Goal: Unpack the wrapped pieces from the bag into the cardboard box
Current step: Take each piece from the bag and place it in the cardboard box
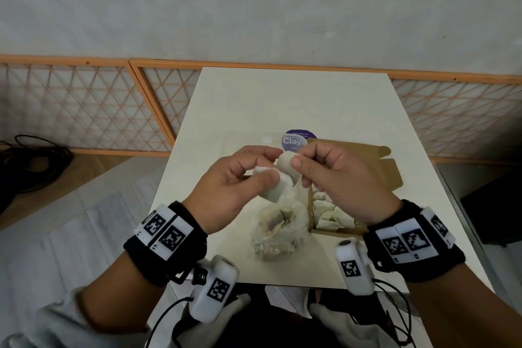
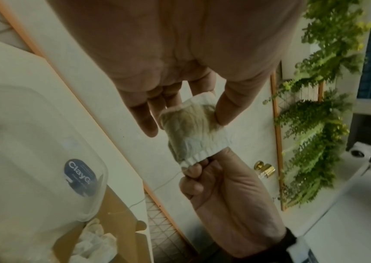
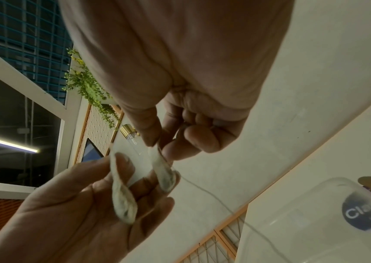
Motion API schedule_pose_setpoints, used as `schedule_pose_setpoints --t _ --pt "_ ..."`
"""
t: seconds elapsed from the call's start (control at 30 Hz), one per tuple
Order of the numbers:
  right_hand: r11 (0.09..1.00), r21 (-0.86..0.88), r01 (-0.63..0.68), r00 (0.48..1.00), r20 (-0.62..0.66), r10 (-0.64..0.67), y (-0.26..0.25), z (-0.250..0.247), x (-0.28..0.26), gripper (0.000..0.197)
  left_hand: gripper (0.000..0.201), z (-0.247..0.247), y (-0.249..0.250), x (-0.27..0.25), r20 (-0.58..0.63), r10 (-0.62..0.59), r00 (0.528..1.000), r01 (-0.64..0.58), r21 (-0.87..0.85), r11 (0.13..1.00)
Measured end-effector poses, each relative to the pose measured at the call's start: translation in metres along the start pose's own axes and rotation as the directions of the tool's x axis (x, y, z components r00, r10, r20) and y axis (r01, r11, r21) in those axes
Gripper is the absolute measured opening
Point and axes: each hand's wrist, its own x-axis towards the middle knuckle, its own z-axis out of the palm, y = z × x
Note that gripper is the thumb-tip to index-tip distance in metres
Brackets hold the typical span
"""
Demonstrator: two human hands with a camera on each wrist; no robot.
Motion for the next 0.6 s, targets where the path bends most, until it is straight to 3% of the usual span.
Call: schedule_pose_setpoints --t 0.2,0.37,0.53,0.6 --pt "0.998 -0.067 0.018 0.999 0.03 -0.016 -0.005 0.007 0.005 0.018 0.011 0.006 0.005 0.009 -0.025 0.016 1.0 -0.017 -0.026 1.0" --pt "0.997 -0.078 0.0 0.999 0.045 0.003 -0.005 0.007 0.008 0.022 0.016 0.005 0.001 0.012 -0.129 -0.018 0.991 0.016 -0.023 1.0" --pt "0.996 -0.084 0.015 0.994 0.108 -0.006 -0.006 0.009 0.008 0.021 0.042 -0.002 -0.008 0.015 -0.14 -0.055 0.989 0.05 -0.034 0.998" --pt "0.997 -0.078 0.011 0.992 0.123 -0.001 -0.005 0.009 0.007 0.021 0.041 0.0 -0.007 0.014 -0.13 -0.087 0.988 0.078 -0.069 0.995"
